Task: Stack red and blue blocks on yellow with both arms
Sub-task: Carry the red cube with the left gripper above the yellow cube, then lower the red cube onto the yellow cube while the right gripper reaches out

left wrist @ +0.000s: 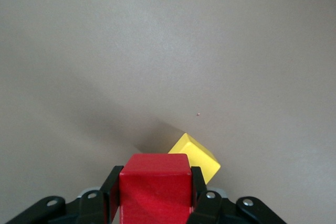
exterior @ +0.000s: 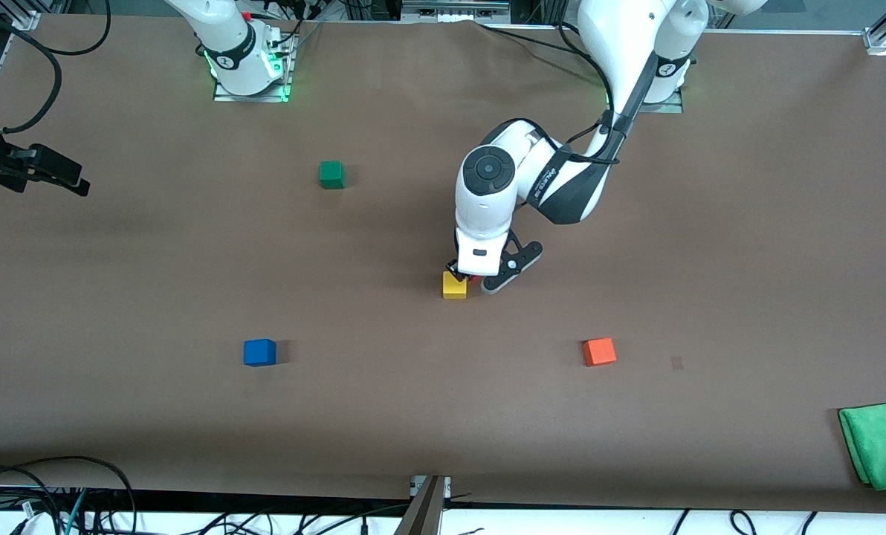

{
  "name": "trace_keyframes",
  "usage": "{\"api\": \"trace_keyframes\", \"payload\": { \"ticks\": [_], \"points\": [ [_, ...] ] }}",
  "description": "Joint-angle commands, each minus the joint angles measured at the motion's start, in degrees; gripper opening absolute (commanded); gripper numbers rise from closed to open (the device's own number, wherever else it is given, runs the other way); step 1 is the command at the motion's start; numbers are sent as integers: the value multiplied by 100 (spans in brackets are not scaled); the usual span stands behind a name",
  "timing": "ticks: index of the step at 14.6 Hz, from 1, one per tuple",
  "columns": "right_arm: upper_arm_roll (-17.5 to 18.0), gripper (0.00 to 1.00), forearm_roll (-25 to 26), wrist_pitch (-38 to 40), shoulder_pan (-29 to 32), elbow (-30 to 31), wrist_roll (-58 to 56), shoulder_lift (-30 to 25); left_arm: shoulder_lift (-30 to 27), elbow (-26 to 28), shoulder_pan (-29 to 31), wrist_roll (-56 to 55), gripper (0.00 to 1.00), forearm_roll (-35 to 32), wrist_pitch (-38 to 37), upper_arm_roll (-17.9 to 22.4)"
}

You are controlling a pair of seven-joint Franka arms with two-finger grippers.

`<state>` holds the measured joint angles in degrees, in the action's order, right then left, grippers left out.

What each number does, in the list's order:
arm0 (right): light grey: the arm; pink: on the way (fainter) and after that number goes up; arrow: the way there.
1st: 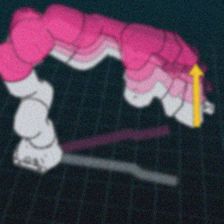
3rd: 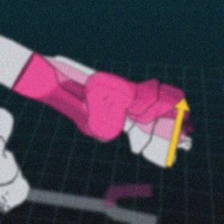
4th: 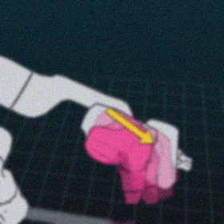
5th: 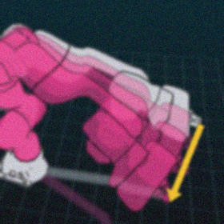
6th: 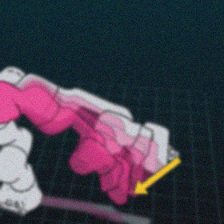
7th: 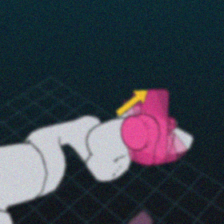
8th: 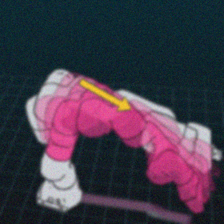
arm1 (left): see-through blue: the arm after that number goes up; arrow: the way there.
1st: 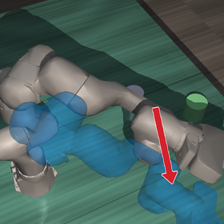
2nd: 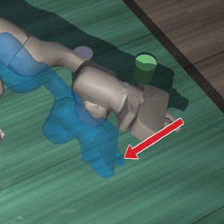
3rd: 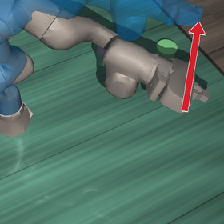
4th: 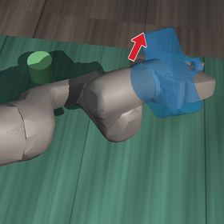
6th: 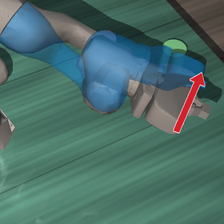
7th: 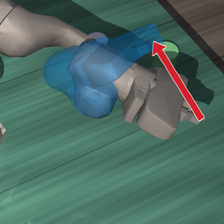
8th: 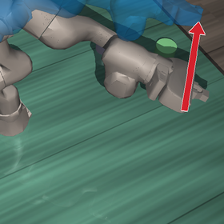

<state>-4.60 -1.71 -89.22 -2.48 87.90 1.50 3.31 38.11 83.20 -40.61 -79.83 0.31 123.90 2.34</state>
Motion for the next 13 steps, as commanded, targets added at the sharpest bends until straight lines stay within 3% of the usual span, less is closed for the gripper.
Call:
{"api": "trace_keyframes", "payload": {
  "ticks": [1, 8, 13],
  "points": [
    [21, 100, 48, 62, 2, -10, 17, -50, 345, -549, -70, -243, 0, -102, -111, 100],
    [12, 100, 57, 10, 28, -18, 0, -41, 733, -1051, -70, -367, 0, -101, -111, 135],
    [3, 100, 39, -8, 72, -45, 43, -6, 847, -1060, -96, -446, 0, -110, -111, 144]
  ]
}}
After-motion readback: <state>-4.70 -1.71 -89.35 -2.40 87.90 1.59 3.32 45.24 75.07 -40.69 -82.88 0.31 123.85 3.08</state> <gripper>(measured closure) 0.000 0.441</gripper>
